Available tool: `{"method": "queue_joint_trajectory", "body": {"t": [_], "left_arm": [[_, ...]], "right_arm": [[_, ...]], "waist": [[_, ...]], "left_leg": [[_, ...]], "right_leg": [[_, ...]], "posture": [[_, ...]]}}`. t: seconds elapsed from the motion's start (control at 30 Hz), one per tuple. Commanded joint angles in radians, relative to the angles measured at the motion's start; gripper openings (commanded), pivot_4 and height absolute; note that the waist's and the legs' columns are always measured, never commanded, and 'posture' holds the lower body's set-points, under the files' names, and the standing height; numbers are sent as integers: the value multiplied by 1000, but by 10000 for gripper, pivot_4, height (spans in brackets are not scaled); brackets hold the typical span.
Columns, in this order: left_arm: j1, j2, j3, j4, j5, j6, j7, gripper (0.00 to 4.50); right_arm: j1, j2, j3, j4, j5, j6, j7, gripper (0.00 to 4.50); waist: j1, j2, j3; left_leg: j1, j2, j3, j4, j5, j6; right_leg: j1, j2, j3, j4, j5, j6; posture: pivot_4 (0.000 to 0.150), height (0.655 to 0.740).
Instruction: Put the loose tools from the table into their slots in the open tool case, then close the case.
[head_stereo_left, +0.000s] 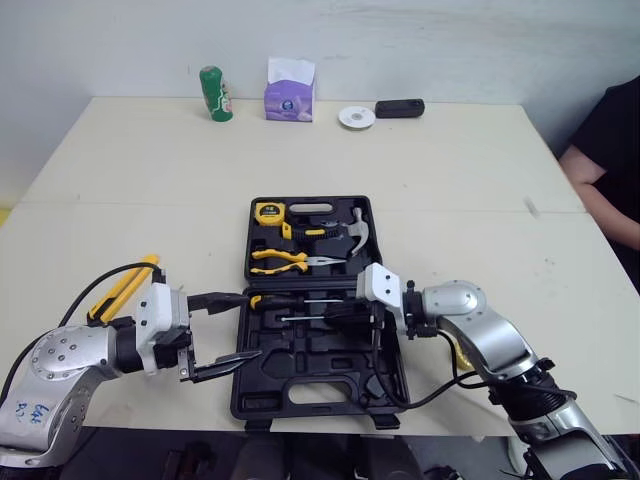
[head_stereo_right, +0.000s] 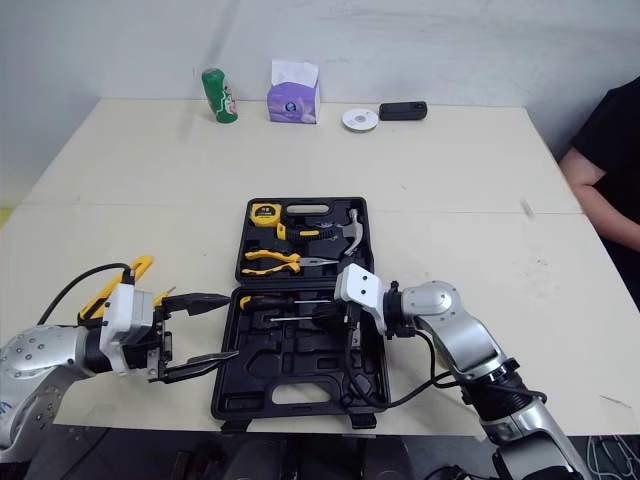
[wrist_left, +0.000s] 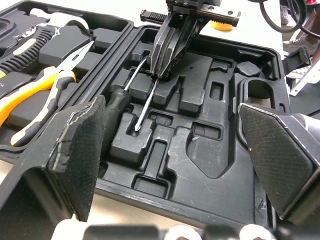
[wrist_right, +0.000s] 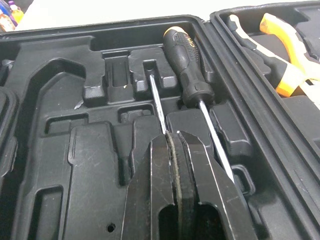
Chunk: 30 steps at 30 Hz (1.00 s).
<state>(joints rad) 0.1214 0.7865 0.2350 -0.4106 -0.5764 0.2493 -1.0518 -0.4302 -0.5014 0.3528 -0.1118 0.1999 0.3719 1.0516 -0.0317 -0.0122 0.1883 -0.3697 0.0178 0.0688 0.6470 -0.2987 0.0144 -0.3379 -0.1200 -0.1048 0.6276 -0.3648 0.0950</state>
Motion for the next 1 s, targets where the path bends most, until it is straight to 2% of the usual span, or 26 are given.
{"method": "queue_joint_trajectory", "body": {"t": [0.03, 0.17, 0.23, 0.4, 0.5, 0.53, 0.57, 0.63, 0.8, 0.83, 1.0], "left_arm": [[5, -6, 22, 10, 7, -31, -9, 45000], [2, -9, 21, 17, 8, -44, -7, 45000], [1, -12, 22, 18, 11, -49, -1, 45000], [-3, -52, 72, 25, -36, -20, 70, 45000], [33, -49, 157, 16, -43, -17, 91, 45000], [41, -57, 189, 21, -30, -40, 102, 45000], [54, -63, 225, 36, -23, -54, 112, 45000], [94, -67, 302, 88, 0, -86, 119, 45000], [185, -78, 461, 220, 43, -174, 127, 45000], [199, -84, 491, 256, 56, -202, 137, 45000], [206, -95, 642, 487, 92, -272, 259, 45000]], "right_arm": [[36, -14, 48, 64, -55, 48, -22, 216], [35, -2, -6, 93, -50, -168, -8, 216], [33, -4, -35, 106, -34, -214, -4, 216], [78, -28, -148, 38, 158, -267, 128, 216], [143, -95, -300, -54, 314, -170, 149, 216], [161, -117, -337, -74, 332, -160, 142, 6470], [187, -138, -378, -84, 339, -179, 144, 8759], [237, -169, -469, -78, 331, -242, 133, 17742], [347, -241, -657, -4, 257, -428, 122, 43111], [369, -249, -703, 32, 246, -463, 104, 44481], [466, -298, -897, 297, 157, -668, 22, 44481]], "waist": [[1, -1, -1], [2, -1, -1], [2, -1, 0], [6, 1, 1], [9, 2, 3], [8, 4, 5], [9, 4, 5], [7, 4, 5], [6, 5, 7], [7, 5, 7], [24, 3, 8]], "left_leg": [[0, 0, 0, 0, 0, 0], [-1, 0, 0, 0, 0, 0], [-2, 0, 0, 0, 0, 0], [-3, 0, 0, 0, -1, 1], [-6, 0, -1, 0, -1, 1], [-7, 0, -1, 0, -1, 2], [-7, -1, -1, 0, -2, 3], [-7, -1, -1, 0, -2, 3], [-6, -1, 0, -1, -2, 3], [-6, -1, 0, 0, -2, 3], [-6, -1, 0, 0, -3, 4]], "right_leg": [[0, 0, 0, 0, 0, 0], [0, 0, 0, -1, 0, 0], [-1, 0, 0, -1, 0, 0], [-2, -1, 0, -1, 0, 0], [-3, 0, -2, -2, 0, 0], [-3, -1, -2, -2, 0, 0], [-3, -1, -2, -3, 0, 0], [-2, -1, -2, -5, 0, 1], [-3, 0, -2, -5, 0, 1], [-3, 0, -2, -5, 0, 1], [-2, -1, -2, -6, 1, 1]], "posture": [[1500, 7400], [1500, 7400], [1500, 7400], [1500, 7400], [1500, 7400], [1500, 7400], [1500, 7400], [1500, 7400], [1500, 7400], [1500, 7400], [1500, 7400]]}}
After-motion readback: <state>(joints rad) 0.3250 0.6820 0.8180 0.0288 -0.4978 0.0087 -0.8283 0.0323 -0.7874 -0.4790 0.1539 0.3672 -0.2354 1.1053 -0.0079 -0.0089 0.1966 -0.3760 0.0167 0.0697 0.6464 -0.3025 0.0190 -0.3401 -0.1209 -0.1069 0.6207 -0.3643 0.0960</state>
